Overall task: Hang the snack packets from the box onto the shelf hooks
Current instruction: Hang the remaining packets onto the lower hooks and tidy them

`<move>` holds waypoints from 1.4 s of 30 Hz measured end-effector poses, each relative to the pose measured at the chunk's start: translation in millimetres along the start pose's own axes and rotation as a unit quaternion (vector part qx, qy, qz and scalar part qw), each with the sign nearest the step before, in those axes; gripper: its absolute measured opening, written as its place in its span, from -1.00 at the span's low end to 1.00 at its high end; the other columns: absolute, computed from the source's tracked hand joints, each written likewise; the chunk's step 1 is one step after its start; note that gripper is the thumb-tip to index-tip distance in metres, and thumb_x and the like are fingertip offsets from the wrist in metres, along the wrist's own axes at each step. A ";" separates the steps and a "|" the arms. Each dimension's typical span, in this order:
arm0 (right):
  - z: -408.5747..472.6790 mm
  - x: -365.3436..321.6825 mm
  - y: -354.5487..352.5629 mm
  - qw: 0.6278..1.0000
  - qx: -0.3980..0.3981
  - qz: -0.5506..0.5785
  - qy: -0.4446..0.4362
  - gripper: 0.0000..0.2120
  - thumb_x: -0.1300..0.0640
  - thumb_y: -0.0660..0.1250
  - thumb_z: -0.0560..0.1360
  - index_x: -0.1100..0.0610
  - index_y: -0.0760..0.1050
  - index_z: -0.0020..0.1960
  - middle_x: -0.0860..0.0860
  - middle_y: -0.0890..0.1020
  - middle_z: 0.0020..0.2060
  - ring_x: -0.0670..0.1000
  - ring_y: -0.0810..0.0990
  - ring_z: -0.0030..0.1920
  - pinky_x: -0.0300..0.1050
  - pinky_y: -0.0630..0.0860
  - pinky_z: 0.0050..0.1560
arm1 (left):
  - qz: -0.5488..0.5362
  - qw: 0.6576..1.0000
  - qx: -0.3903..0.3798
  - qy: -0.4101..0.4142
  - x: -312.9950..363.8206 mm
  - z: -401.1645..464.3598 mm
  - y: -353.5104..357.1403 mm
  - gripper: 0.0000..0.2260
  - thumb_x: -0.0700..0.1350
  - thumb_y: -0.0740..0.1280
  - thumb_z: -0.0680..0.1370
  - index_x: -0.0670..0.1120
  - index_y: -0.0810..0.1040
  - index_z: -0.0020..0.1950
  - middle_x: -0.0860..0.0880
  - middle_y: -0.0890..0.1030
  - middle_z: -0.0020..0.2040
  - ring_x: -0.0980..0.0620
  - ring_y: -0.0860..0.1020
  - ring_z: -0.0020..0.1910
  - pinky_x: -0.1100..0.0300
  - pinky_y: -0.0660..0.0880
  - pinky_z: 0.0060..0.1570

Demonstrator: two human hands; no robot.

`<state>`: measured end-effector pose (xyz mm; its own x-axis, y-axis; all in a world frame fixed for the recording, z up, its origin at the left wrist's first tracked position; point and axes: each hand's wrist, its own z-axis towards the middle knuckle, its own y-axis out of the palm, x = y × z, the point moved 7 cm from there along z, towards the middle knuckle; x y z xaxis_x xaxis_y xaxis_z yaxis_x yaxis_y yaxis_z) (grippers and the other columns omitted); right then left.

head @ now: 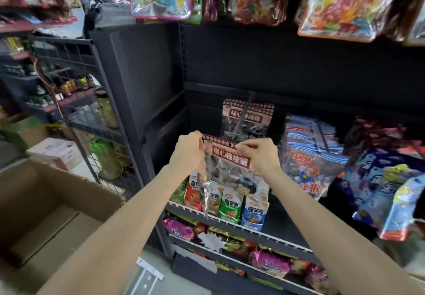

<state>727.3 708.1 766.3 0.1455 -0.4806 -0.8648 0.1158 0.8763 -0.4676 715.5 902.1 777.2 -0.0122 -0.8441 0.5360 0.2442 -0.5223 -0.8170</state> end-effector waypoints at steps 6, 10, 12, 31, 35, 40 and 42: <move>20.3 -1.4 2.4 1.000 0.017 -0.011 -0.018 -0.89 0.18 0.39 0.49 0.14 0.69 -0.04 -0.05 0.66 -0.21 -0.18 0.56 -0.23 -0.40 0.43 -0.24 | 0.002 1.000 0.021 -0.024 -3.8 9.5 -9.1 -0.80 -0.18 0.21 0.58 -0.16 0.55 0.15 -0.16 0.61 0.04 -0.13 0.59 -0.01 0.05 0.53 -0.01; 20.7 0.4 -0.5 0.998 0.036 -0.040 -0.024 -0.88 0.14 0.38 0.50 0.13 0.69 -0.04 -0.04 0.67 -0.19 -0.12 0.56 -0.20 -0.30 0.42 -0.20 | 0.016 0.999 0.006 -0.030 -2.9 10.1 -6.1 -0.80 -0.20 0.31 0.50 -0.13 0.54 0.12 -0.11 0.60 0.02 -0.05 0.58 -0.09 0.11 0.55 -0.05; 20.2 -0.3 -1.5 0.997 0.048 -0.051 -0.032 -0.87 0.14 0.37 0.51 0.13 0.69 -0.04 -0.02 0.68 -0.17 -0.09 0.58 -0.19 -0.24 0.46 -0.17 | 0.000 0.999 0.014 -0.033 -0.1 8.1 -5.5 -0.82 -0.17 0.26 0.55 -0.13 0.54 0.13 -0.14 0.60 0.00 -0.09 0.59 -0.08 0.04 0.56 -0.03; 57.8 -3.9 -3.0 0.970 0.095 -0.216 -0.058 -0.81 0.17 0.24 0.57 0.19 0.62 -0.02 0.11 0.66 -0.17 0.15 0.62 -0.16 -0.03 0.56 -0.20 | -0.072 0.997 0.011 -0.017 23.4 11.2 0.1 -0.77 -0.25 0.18 0.58 -0.13 0.61 0.09 -0.07 0.63 0.05 0.09 0.53 -0.16 0.47 0.35 -0.35; 96.0 10.1 -2.5 0.967 0.114 -0.229 0.010 -0.79 0.19 0.20 0.57 0.14 0.57 0.12 0.14 0.65 -0.02 0.21 0.61 -0.02 -0.01 0.55 -0.10 | -0.088 0.996 0.003 -0.026 28.5 16.2 4.4 -0.76 -0.25 0.18 0.59 -0.15 0.59 0.15 -0.06 0.62 0.06 0.01 0.59 -0.11 0.40 0.43 -0.32; 119.2 14.1 1.9 0.966 0.089 -0.243 0.015 -0.71 0.31 0.12 0.56 0.19 0.48 0.23 0.22 0.57 0.12 0.24 0.52 0.16 0.03 0.48 0.04 | -0.129 0.990 -0.019 -0.048 27.1 21.0 12.7 -0.77 -0.23 0.20 0.59 -0.17 0.55 0.21 -0.17 0.64 -0.05 -0.02 0.64 -0.22 0.14 0.61 -0.10; 111.6 13.6 0.5 0.967 0.103 -0.233 -0.023 -0.66 0.32 0.16 0.55 0.20 0.42 0.30 0.22 0.47 0.24 0.21 0.37 0.29 0.11 0.43 0.19 | -0.118 0.992 -0.019 -0.047 25.7 20.2 13.8 -0.75 -0.22 0.20 0.58 -0.15 0.54 0.24 -0.16 0.63 -0.08 0.03 0.59 -0.31 0.23 0.57 -0.19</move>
<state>839.0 698.5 774.8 0.0742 -0.8266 -0.5579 0.3727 0.5419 -0.7533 738.2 875.6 783.9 0.0266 -0.6832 0.7297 0.2086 -0.7101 -0.6724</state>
